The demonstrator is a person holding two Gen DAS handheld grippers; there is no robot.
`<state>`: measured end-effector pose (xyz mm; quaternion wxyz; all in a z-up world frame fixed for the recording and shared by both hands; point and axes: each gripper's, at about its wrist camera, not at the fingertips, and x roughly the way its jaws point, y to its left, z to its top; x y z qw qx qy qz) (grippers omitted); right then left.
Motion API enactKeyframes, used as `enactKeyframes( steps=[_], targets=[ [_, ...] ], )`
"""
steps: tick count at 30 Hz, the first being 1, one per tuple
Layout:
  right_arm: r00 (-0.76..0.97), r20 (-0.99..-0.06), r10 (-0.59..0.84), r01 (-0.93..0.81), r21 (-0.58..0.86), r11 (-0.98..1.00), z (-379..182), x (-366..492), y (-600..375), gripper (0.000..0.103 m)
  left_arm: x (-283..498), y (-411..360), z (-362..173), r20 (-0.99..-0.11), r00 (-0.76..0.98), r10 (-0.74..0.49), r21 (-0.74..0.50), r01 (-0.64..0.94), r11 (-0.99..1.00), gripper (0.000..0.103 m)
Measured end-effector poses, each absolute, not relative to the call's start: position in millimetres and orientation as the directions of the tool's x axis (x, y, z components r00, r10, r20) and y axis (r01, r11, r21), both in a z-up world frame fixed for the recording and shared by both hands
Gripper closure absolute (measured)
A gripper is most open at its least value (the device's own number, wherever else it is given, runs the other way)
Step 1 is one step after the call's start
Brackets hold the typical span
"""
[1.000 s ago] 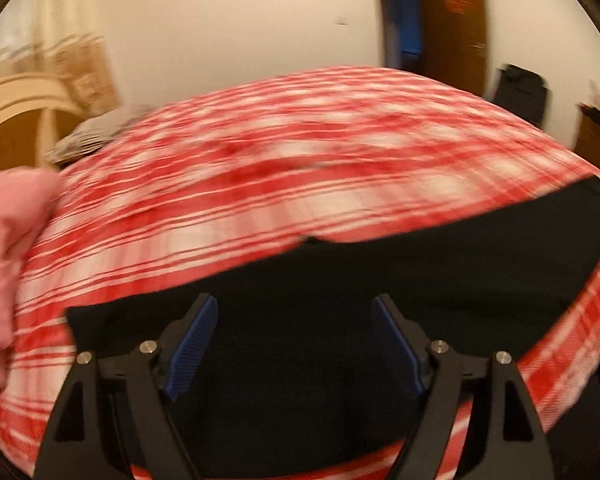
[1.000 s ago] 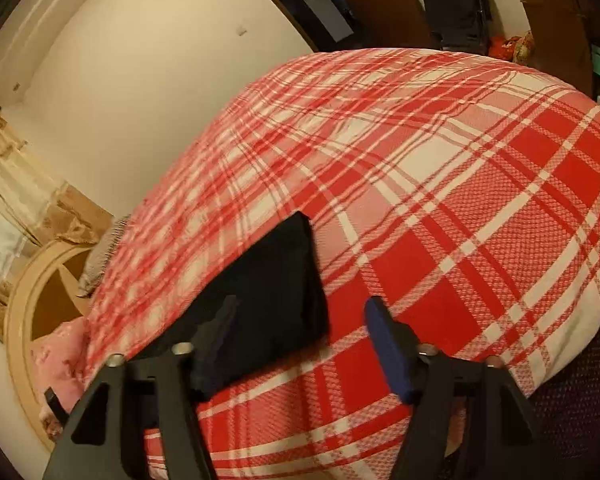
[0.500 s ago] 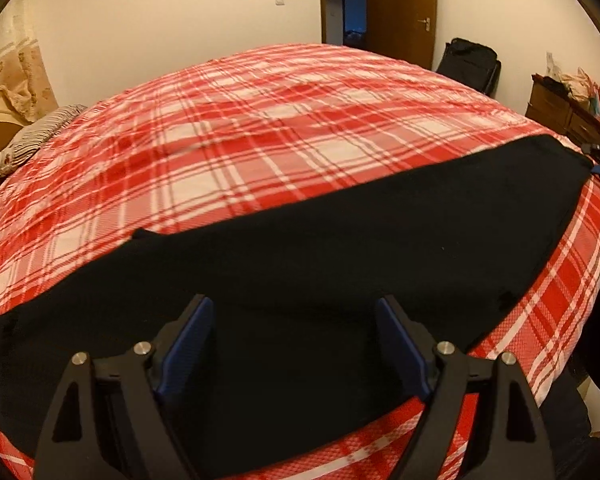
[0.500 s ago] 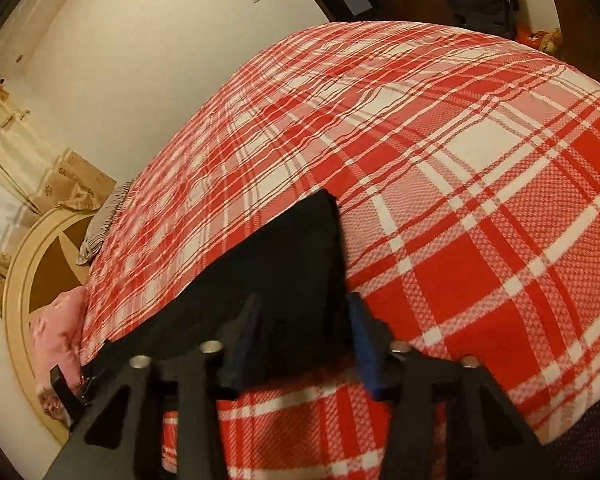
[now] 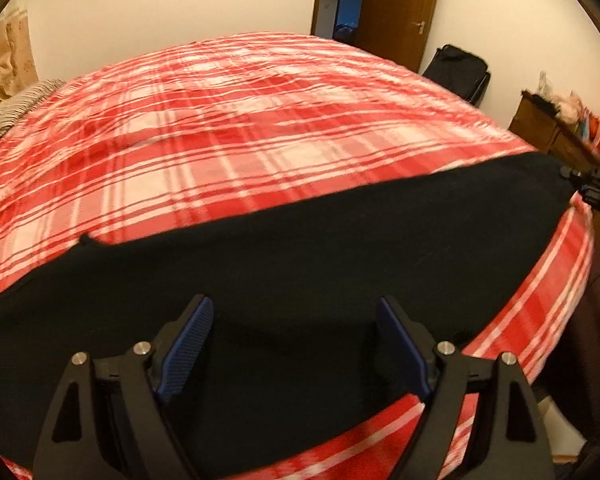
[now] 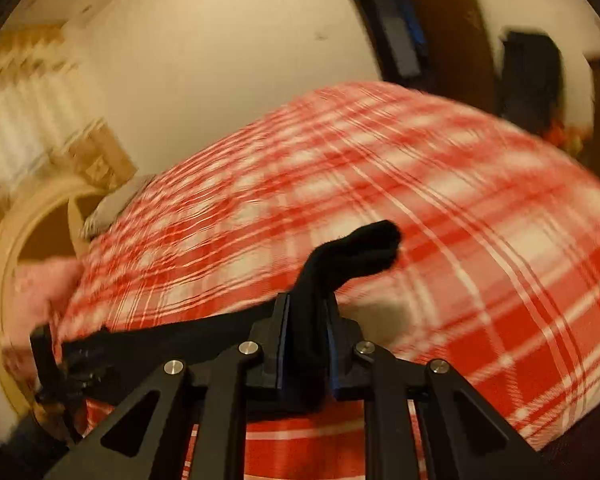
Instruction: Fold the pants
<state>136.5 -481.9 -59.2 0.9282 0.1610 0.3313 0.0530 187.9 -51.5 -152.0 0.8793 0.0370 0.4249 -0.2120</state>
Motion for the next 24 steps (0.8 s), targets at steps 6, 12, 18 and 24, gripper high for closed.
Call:
enactKeyframes(
  steps=[6,12,18,24],
  targets=[
    [0.744,-0.622,0.244,-0.154,0.196,0.969,-51.6,151.5,-396.3,0.087,188.6,-70.4,-139.9,-0.743,0.521,-0.42,-0.184,0.444,0.877,0.017],
    [0.678,-0.683,0.272,-0.279,0.103,0.955,-86.1,162.1,-322.6,0.087,183.4,-79.8,-139.1,-0.736,0.498,-0.459,-0.207,0.48,0.853,0.012],
    [0.588,-0.758,0.281,-0.341,0.083,0.936,-139.3,175.3,-277.8,0.087,191.8,-69.4,-145.7,-0.746,0.461,-0.48,-0.273,0.446,0.852,0.012],
    [0.537,-0.793,0.286,-0.409,0.051,0.911,-155.8,163.4,-270.5,0.052,197.4,-71.1,-148.0,-0.737,0.442,-0.51,-0.318,0.439,0.84,0.012]
  ],
)
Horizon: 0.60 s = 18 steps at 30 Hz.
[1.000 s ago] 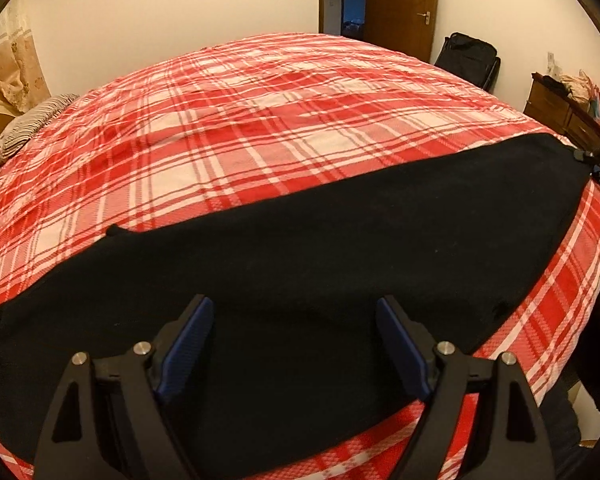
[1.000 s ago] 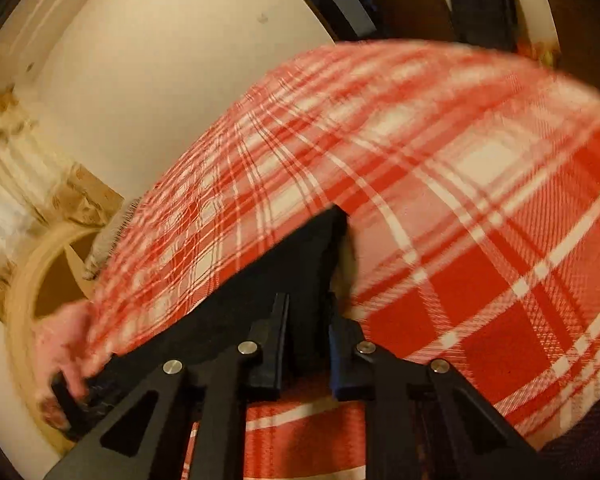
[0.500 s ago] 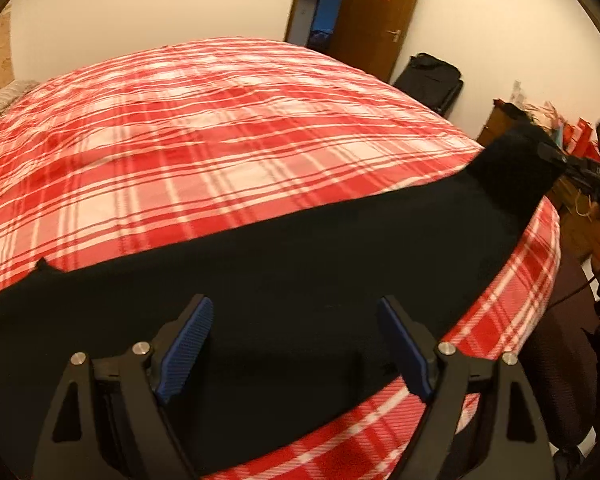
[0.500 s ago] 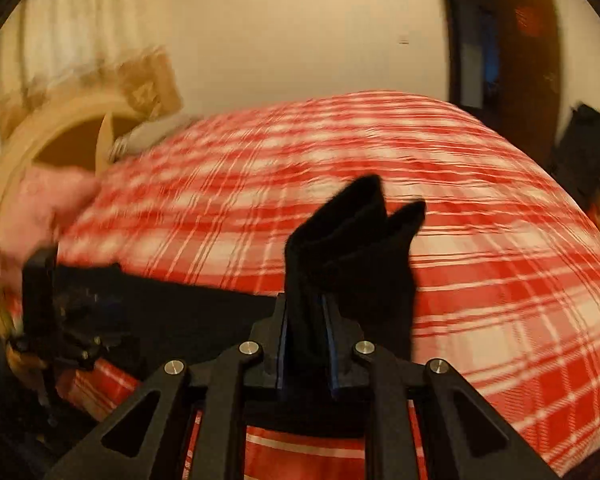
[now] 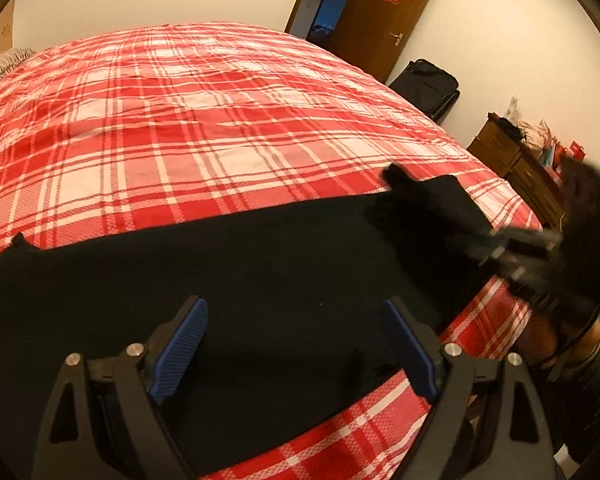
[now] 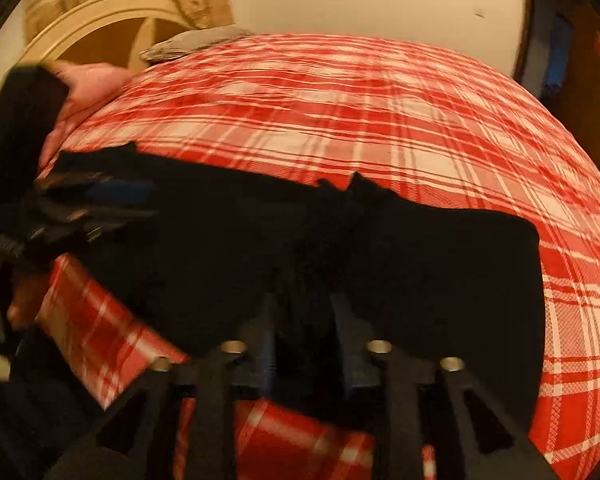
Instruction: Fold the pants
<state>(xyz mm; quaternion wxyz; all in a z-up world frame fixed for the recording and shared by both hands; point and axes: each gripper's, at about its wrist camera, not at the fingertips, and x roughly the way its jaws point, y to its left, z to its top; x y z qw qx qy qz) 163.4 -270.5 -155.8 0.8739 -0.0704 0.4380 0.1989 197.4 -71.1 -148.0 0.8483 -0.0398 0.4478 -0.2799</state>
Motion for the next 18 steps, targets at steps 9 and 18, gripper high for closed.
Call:
enactKeyframes(
  steps=[9,18],
  targets=[
    [0.624,-0.724,0.294,-0.326,0.101,0.94,-126.8,136.7,-319.7,0.045,205.3,-115.4,-140.8,-0.741,0.397,-0.542,-0.313,0.51,0.801,0.022],
    [0.679,-0.672,0.296,-0.201,0.218,0.955,-126.2,145.5,-358.4,0.044,230.3,-179.2,-153.3,-0.774,0.283,-0.567,-0.362,0.537,0.762,0.041]
  ],
)
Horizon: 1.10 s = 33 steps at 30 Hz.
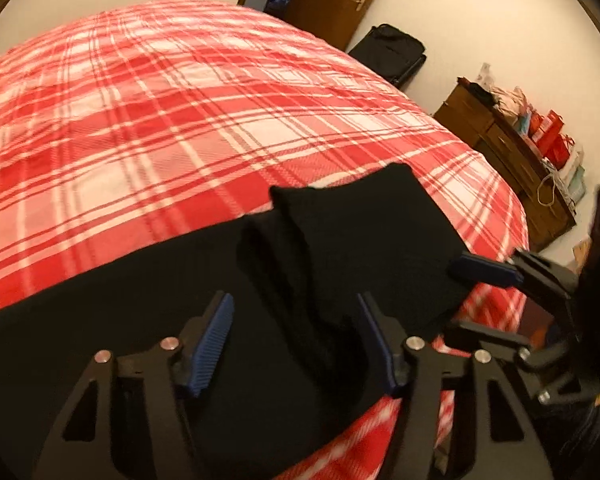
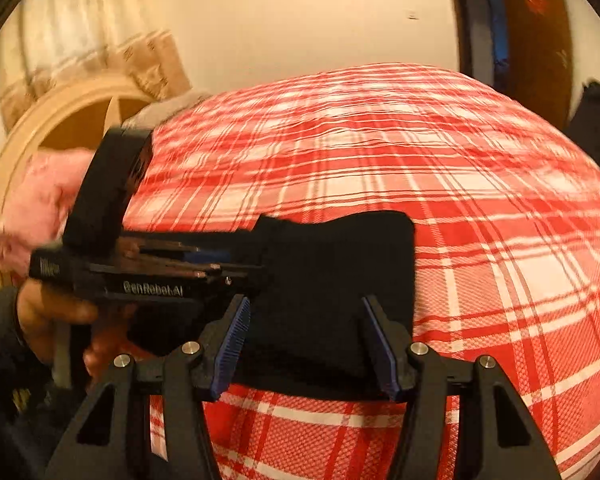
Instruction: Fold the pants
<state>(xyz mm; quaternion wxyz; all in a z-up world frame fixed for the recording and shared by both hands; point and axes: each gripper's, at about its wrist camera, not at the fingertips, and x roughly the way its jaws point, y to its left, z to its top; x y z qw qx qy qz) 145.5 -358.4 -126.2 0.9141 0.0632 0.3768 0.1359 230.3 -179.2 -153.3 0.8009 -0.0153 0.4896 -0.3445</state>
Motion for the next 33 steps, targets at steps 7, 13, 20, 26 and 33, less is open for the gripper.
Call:
enactKeyframes(
  steps=[7,13,20,26,33],
  targets=[
    [0.729,-0.613,0.304,-0.163,0.275,0.947,-119.2,142.4,-368.2,0.044,235.8,-199.2,-157.9,-0.778,0.28,-0.563,-0.362,0.532,0.765,0.075],
    [0.772,-0.544,0.328,-0.166,0.326,0.931,-110.3,134.0,-377.0,0.044,235.1,-191.8,-146.0,-0.756,0.285,-0.589,-0.385,0.534,0.753,0.091],
    [0.764,-0.538,0.355,-0.2,0.326,0.924,-112.9,132.7,-367.2,0.044,227.9,-158.2,-106.4,-0.723,0.342,-0.601,-0.387,0.52,0.762,0.091],
    [0.743,-0.539,0.397,-0.26,0.315,0.913,-116.8,131.1,-354.2,0.044,229.0,-128.1,-99.2,-0.729,0.367,-0.577,-0.391,0.468,0.792,0.092],
    [0.717,-0.55,0.428,-0.326,0.278,0.903,-121.6,128.2,-337.3,0.044,225.6,-91.0,-107.6,-0.735,0.397,-0.55,-0.392,0.412,0.822,0.092]
  ],
)
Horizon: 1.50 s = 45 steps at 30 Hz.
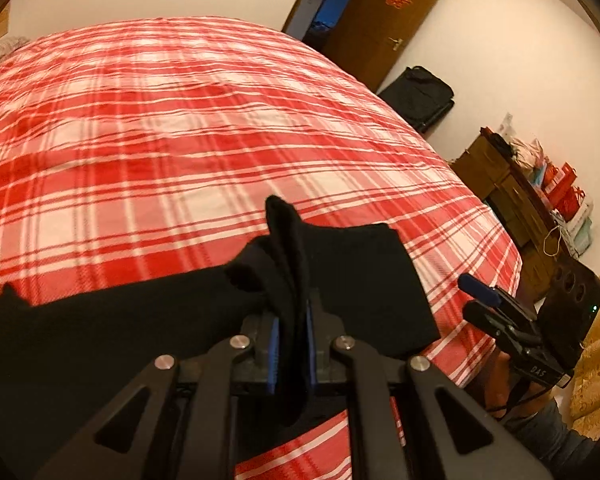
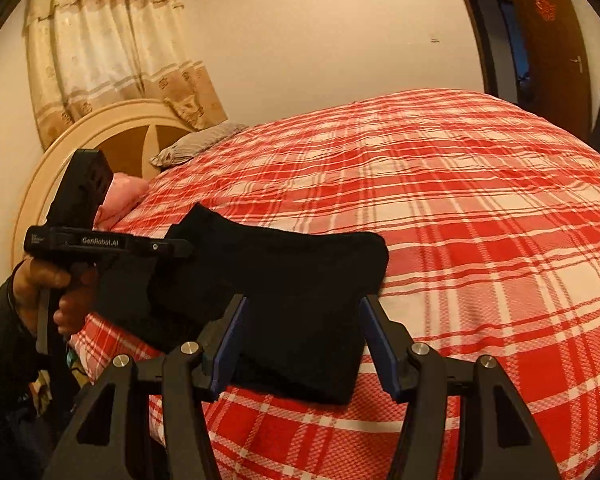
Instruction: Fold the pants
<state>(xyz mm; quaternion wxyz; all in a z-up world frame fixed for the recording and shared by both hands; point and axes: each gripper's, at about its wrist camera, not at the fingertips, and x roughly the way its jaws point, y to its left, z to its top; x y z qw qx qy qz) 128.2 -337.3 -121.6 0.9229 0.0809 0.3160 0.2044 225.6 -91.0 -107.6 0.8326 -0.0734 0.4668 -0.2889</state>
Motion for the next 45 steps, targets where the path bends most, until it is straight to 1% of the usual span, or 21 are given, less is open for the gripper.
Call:
enactKeyframes(
  steps=[14,18,25,29,32,34,35,36,37,38,39,40,41,42,44,45],
  targets=[
    [0.685,-0.559,0.467,-0.39,0.261,0.883,-128.6,123.9,-319.3,0.043,222.7,-38.2,-118.8,-0.727,0.43,-0.535,-0.435,0.314,0.844,0.092],
    [0.671,-0.569,0.475,-0.42,0.236,0.876,-132.0,120.9,-310.1,0.043,225.0,-26.0,-130.5,-0.74,0.428,-0.519,-0.436,0.282,0.855,0.092],
    [0.614,-0.623,0.485,-0.469,0.205,0.859,-146.6,121.3,-291.6,0.043,221.4,-1.2,-151.7,-0.756,0.424,-0.499,-0.449,0.218,0.866,0.092],
    [0.62,-0.609,0.495,-0.497,0.184,0.848,-136.1,118.0,-283.8,0.043,225.1,0.7,-169.0,-0.777,0.412,-0.476,-0.433,0.199,0.879,0.091],
    [0.604,-0.598,0.526,-0.525,0.199,0.828,-128.9,119.2,-275.5,0.043,225.1,1.4,-171.9,-0.77,0.42,-0.479,-0.441,0.192,0.877,0.087],
    [0.553,-0.657,0.512,-0.52,0.208,0.828,-138.9,126.7,-269.3,0.042,223.8,1.4,-169.9,-0.773,0.426,-0.471,-0.433,0.19,0.881,0.084],
    [0.511,-0.703,0.494,-0.506,0.219,0.834,-149.6,132.8,-267.4,0.041,222.9,1.3,-168.3,-0.774,0.43,-0.466,-0.426,0.192,0.884,0.083],
    [0.471,-0.757,0.453,-0.476,0.215,0.853,-165.4,139.7,-267.4,0.041,220.6,0.0,-165.8,-0.775,0.439,-0.454,-0.41,0.197,0.89,0.078],
    [0.469,-0.762,0.446,-0.47,0.212,0.857,-169.9,140.7,-268.8,0.041,219.0,-0.7,-164.1,-0.777,0.446,-0.445,-0.396,0.203,0.895,0.068],
    [0.48,-0.745,0.462,-0.479,0.219,0.85,-170.4,138.0,-271.3,0.041,215.2,-2.2,-161.1,-0.775,0.455,-0.439,-0.385,0.211,0.899,0.062],
    [0.483,-0.735,0.477,-0.488,0.226,0.843,-166.6,136.0,-273.4,0.041,212.5,-2.2,-160.5,-0.769,0.463,-0.44,-0.383,0.218,0.898,0.051],
    [0.473,-0.736,0.484,-0.491,0.235,0.838,-161.8,136.2,-274.2,0.041,210.0,-3.1,-159.8,-0.766,0.466,-0.442,-0.38,0.226,0.897,0.043],
    [0.469,-0.726,0.502,-0.495,0.254,0.831,-155.5,137.8,-276.6,0.041,207.5,-4.8,-160.3,-0.769,0.466,-0.439,-0.372,0.234,0.899,0.041],
    [0.488,-0.696,0.527,-0.488,0.282,0.826,-145.7,141.5,-283.2,0.041,204.3,-7.1,-161.5,-0.777,0.465,-0.424,-0.35,0.242,0.905,0.041],
    [0.519,-0.673,0.527,-0.453,0.306,0.837,-136.6,153.1,-292.6,0.041,197.8,-11.1,-165.6,-0.794,0.469,-0.387,-0.292,0.264,0.919,0.041],
    [0.545,-0.67,0.505,-0.41,0.313,0.857,-132.1,164.6,-299.3,0.042,194.0,-11.6,-167.2,-0.799,0.48,-0.362,-0.254,0.275,0.927,0.041]
  ],
)
